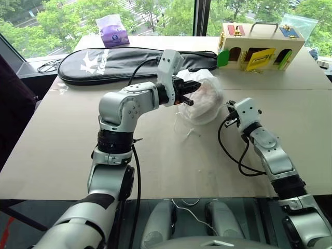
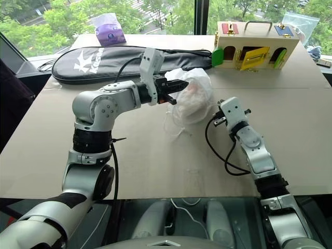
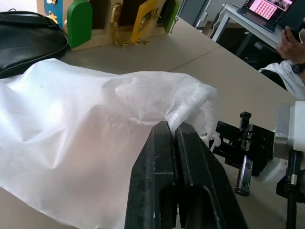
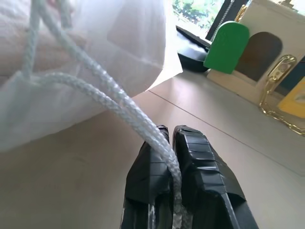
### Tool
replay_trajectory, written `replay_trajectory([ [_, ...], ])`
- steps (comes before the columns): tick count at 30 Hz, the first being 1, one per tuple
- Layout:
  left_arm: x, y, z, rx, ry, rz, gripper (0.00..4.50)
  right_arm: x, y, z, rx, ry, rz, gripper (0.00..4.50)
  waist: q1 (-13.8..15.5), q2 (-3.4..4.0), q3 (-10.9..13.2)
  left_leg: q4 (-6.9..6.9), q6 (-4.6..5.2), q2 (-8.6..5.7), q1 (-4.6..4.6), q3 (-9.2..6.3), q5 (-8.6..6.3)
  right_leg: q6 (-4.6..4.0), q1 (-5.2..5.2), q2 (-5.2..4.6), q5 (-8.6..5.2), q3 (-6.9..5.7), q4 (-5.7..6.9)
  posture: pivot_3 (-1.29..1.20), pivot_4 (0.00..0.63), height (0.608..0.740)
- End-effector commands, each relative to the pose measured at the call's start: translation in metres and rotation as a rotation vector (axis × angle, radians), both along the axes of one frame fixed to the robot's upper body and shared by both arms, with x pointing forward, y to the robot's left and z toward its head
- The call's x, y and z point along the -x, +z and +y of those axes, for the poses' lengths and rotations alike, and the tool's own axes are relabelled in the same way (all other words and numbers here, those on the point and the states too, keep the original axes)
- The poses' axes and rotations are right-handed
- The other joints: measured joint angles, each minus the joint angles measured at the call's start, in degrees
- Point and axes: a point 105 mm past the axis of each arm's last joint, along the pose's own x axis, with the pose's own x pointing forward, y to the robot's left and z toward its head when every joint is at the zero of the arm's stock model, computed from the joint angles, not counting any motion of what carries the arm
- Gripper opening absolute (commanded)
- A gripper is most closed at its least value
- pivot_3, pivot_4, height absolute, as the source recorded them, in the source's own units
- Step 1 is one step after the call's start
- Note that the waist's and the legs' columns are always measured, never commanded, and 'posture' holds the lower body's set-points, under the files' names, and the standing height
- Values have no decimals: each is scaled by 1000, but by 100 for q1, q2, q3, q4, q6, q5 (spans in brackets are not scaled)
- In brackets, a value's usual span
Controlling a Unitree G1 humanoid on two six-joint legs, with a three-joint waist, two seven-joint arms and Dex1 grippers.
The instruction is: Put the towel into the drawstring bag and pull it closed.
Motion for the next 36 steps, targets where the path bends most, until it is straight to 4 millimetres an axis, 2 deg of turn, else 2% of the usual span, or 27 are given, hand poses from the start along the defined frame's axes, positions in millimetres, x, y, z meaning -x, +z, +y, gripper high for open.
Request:
replay_trajectory([
  [1,2,10,-2,21,-17,-45,0,6,19,-6,-5,-21,-60,71,7,0,0,0,0,0,2,0,0,0,1,0,0,-1,1,0,150,740],
  [5,13,21,-7,179,-157,-7,0,6,24,-14,-14,-56,-48,71,14,0,0,1,0,-2,1,1,0,0,1,0,0,0,2,0,150,740],
  [6,18,21,-7,169,-195,-12,0,5,26,-15,-15,-62,-47,71,12,0,0,2,0,-2,1,1,0,0,1,-1,0,-1,2,0,150,740],
  [7,22,19,-6,126,-223,-47,269,5,27,-15,-14,-64,-46,19,11,0,0,2,0,-2,0,0,0,0,1,-1,0,-1,1,0,150,740],
  [9,20,20,1,106,-175,-100,810,5,29,-15,-12,-66,-41,0,-12,2,-1,-1,0,-2,3,2,1,0,1,0,0,1,1,0,150,740],
  [11,16,30,16,178,-114,-113,1752,5,28,-17,-15,-75,-31,0,-2,2,-1,-3,-1,1,6,2,1,-1,1,1,0,2,2,0,150,740],
  [13,21,38,34,225,-104,-132,1752,5,27,-19,-18,-91,-22,0,-16,2,-1,-3,-1,2,6,2,1,-1,1,1,0,2,3,0,150,740],
  [15,27,35,54,220,-87,-126,1752,5,25,-22,-27,-107,-11,0,-33,2,-1,-3,-1,3,7,3,1,-1,0,1,0,4,4,0,150,740],
  [18,35,12,73,107,-71,-102,1752,5,24,-24,-30,-115,-4,0,-53,3,-2,-7,-1,3,12,4,1,-1,1,1,-1,6,5,0,150,740],
  [20,43,-19,82,-19,-80,-57,1752,4,24,-25,-32,-118,-1,0,-46,3,-2,-7,-1,2,13,5,1,-1,3,0,-1,6,3,0,150,740],
  [21,49,-44,86,-111,-86,-16,1752,3,24,-26,-32,-118,0,0,-8,2,-1,-8,0,2,14,5,0,-2,4,0,-1,6,3,0,150,740],
  [22,58,-67,86,-176,-116,21,1752,3,24,-26,-32,-116,1,0,44,-2,1,-7,0,0,13,4,0,-2,4,-1,-1,4,4,0,150,740],
  [23,65,-81,85,-209,-139,42,1752,2,24,-25,-32,-115,1,0,-15,19,-15,-1,0,0,5,-7,0,-2,5,-2,0,-6,2,0,150,740],
  [24,69,-91,78,-196,-152,62,1752,2,25,-25,-32,-113,2,0,-8,25,-14,-24,1,-4,40,33,-1,-4,17,-7,0,35,-3,0,150,740],
  [30,79,-118,54,-165,-200,73,1752,2,25,-21,-31,-104,2,0,28,5,-4,-20,15,2,24,6,-9,-7,7,-4,0,9,7,0,150,740],
  [36,75,-125,46,-177,-204,37,1752,4,24,-21,-33,-104,6,0,12,6,-5,-20,16,2,28,14,-10,-7,7,-3,0,15,8,0,150,740],
])
